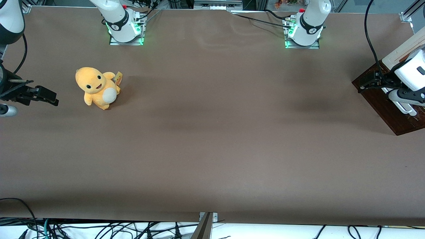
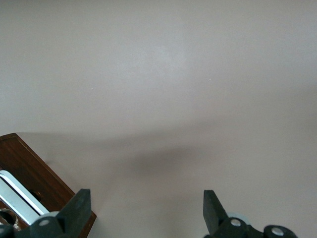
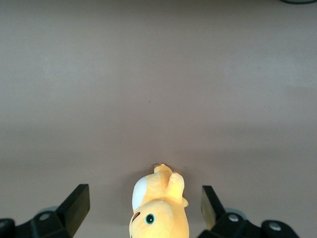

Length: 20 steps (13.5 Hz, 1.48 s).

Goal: Open lower drawer with left arm only

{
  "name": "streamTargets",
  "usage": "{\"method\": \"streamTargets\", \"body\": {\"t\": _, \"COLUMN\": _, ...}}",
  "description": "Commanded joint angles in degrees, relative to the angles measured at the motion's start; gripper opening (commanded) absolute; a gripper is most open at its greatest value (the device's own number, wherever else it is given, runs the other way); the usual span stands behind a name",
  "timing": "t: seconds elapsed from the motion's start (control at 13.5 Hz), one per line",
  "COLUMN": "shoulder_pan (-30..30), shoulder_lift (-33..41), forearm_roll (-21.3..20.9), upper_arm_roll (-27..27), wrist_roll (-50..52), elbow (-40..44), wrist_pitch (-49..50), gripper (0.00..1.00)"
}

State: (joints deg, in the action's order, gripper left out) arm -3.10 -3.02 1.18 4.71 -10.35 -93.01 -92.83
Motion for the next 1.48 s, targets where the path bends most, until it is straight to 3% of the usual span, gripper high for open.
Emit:
{"method": "streamTargets", "body": {"t": 0.0, "shoulder_pan": -0.6, "shoulder_lift": 1.1, "forearm_roll": -0.9, "upper_arm_roll": 0.5, "wrist_roll": -0.2, "elbow": -0.9, "wrist_pitch": 0.7, "gripper": 1.00}}
{"method": "streamTargets", "body": {"t": 1.41, "shoulder_pan": -0.4, "shoulder_lift": 0.8, "forearm_roll": -0.9, "upper_arm_roll": 0.5, "wrist_roll": 0.7, "elbow": -0.8, "wrist_pitch": 1.4, "gripper": 1.00}}
